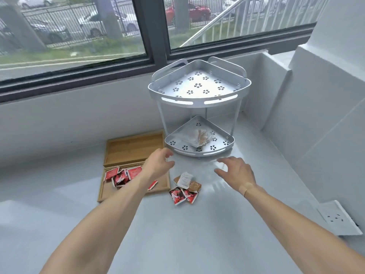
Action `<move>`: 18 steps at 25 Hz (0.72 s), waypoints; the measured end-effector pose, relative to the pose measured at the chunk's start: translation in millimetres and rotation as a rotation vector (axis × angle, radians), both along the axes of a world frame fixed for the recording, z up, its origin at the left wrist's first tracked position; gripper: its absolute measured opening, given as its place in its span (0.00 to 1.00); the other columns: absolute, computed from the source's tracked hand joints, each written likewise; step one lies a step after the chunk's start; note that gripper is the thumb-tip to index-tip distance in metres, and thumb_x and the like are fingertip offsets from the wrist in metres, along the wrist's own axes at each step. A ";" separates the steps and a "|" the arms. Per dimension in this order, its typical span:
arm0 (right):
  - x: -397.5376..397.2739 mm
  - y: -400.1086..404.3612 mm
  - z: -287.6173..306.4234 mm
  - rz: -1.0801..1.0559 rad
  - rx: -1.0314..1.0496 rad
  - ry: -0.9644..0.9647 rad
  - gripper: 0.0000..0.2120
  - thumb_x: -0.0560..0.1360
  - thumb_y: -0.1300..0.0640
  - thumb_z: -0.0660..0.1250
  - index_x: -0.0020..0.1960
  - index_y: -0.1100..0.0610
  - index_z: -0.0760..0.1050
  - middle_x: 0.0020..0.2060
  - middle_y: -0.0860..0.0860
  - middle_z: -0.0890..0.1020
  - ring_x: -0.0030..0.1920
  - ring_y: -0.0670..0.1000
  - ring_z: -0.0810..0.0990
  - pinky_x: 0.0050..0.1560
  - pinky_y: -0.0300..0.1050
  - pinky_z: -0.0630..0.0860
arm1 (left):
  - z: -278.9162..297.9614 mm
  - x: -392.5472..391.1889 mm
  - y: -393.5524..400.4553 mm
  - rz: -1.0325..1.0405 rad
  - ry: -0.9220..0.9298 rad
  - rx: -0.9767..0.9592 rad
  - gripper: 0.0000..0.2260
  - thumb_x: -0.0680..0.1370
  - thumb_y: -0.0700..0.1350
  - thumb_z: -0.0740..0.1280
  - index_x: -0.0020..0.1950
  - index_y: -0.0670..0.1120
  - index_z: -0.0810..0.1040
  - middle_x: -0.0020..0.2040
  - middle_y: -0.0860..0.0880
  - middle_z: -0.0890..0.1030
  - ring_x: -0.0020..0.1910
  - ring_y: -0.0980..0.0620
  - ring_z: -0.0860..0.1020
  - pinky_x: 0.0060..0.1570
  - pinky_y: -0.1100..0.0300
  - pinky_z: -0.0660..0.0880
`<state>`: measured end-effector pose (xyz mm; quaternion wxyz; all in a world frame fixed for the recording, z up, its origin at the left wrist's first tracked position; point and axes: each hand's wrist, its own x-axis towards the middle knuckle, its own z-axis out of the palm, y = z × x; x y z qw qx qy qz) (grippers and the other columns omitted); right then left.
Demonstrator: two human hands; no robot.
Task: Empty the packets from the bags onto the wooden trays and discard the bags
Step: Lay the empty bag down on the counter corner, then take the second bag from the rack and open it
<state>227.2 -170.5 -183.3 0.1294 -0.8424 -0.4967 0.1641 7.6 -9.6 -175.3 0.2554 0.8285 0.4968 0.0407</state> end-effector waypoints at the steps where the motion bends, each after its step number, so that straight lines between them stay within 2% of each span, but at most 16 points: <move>1: -3.5 14.1 1.4 0.022 0.004 -0.015 0.20 0.76 0.43 0.64 0.66 0.46 0.74 0.64 0.49 0.78 0.65 0.54 0.73 0.61 0.51 0.71 | 1.2 -1.5 12.6 0.010 0.014 0.003 0.16 0.73 0.49 0.68 0.61 0.50 0.78 0.56 0.49 0.78 0.55 0.48 0.78 0.56 0.51 0.76; 5: -5.0 65.6 3.4 0.087 -0.010 -0.089 0.21 0.76 0.44 0.63 0.68 0.46 0.72 0.63 0.50 0.78 0.65 0.56 0.73 0.61 0.52 0.71 | -1.3 2.8 57.2 0.018 0.077 0.007 0.16 0.73 0.49 0.68 0.60 0.52 0.77 0.57 0.48 0.78 0.55 0.45 0.78 0.56 0.48 0.76; 12: -3.9 127.1 -4.0 0.214 -0.022 -0.203 0.23 0.75 0.42 0.64 0.68 0.47 0.69 0.64 0.50 0.76 0.64 0.57 0.72 0.61 0.55 0.69 | -18.8 38.7 102.2 -0.101 0.151 0.080 0.22 0.73 0.49 0.71 0.66 0.53 0.72 0.60 0.48 0.76 0.57 0.45 0.76 0.56 0.49 0.74; 18: -7.6 143.0 -18.1 0.239 0.014 -0.232 0.13 0.76 0.49 0.64 0.59 0.51 0.75 0.58 0.51 0.77 0.59 0.56 0.73 0.54 0.52 0.68 | -32.8 59.5 109.8 -0.115 0.112 0.057 0.18 0.76 0.45 0.69 0.65 0.54 0.72 0.60 0.48 0.75 0.54 0.46 0.78 0.46 0.53 0.76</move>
